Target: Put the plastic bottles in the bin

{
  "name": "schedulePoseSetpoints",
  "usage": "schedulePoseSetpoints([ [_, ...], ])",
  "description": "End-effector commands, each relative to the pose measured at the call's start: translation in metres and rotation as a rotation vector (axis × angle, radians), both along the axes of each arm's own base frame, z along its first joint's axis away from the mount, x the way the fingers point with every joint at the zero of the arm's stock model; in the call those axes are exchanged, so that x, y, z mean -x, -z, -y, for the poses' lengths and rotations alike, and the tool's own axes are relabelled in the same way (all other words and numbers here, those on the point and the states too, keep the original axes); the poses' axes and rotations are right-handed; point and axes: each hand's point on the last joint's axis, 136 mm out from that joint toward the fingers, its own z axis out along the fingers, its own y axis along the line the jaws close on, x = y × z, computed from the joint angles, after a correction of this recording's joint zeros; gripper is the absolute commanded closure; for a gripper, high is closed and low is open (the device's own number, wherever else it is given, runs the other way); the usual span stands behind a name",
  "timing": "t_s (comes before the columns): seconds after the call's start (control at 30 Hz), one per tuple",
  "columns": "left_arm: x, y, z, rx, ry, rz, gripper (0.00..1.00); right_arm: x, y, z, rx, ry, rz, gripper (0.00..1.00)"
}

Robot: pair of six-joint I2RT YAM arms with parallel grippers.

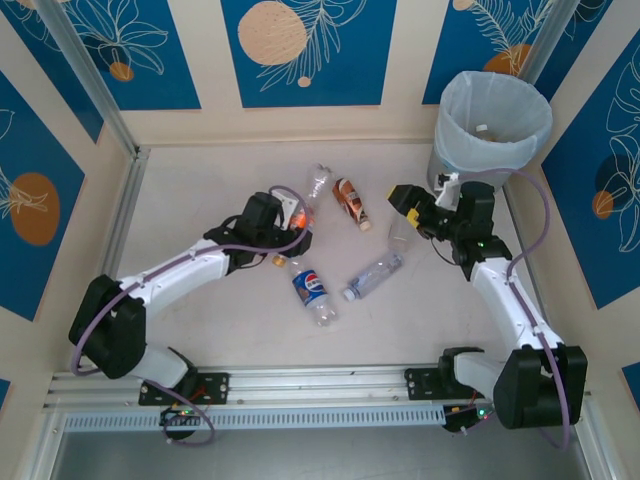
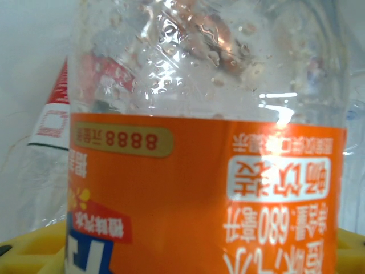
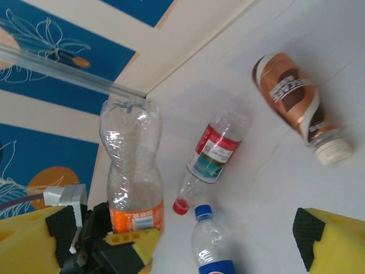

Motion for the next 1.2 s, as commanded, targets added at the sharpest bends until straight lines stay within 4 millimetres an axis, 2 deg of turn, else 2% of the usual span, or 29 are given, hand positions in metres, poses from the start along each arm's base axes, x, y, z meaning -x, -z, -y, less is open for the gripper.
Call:
schedulePoseSetpoints([
  [0.0, 0.004, -0.022, 0.019, 0.024, 0.058, 0.119, 0.52, 0.001, -0.023, -0.022, -0.039, -0.087, 0.041, 0.00],
  [0.1, 0.009, -0.024, 0.032, 0.016, 0.103, 0.143, 0.52, -0.001, -0.027, -0.037, -0.034, -0.123, 0.059, 0.00],
  [0.3, 0.018, -0.028, 0.058, 0.027, 0.176, 0.167, 0.52, -0.004, -0.029, -0.049, 0.008, -0.132, 0.106, 0.00],
  [0.5, 0.025, -0.031, 0.076, 0.012, 0.222, 0.195, 0.52, -0.011, -0.015, -0.047, 0.039, -0.060, 0.080, 0.01],
  [0.73, 0.036, -0.035, 0.095, 0.004, 0.274, 0.224, 0.53, -0.018, -0.016, -0.064, 0.003, -0.105, 0.078, 0.02],
  [0.87, 0.038, -0.035, 0.100, -0.004, 0.284, 0.228, 0.53, -0.025, -0.008, -0.064, 0.021, -0.055, 0.072, 0.06],
  [1.17, 0.037, -0.033, 0.106, -0.023, 0.299, 0.217, 0.52, -0.026, 0.004, -0.061, 0.047, -0.037, 0.104, 0.27],
])
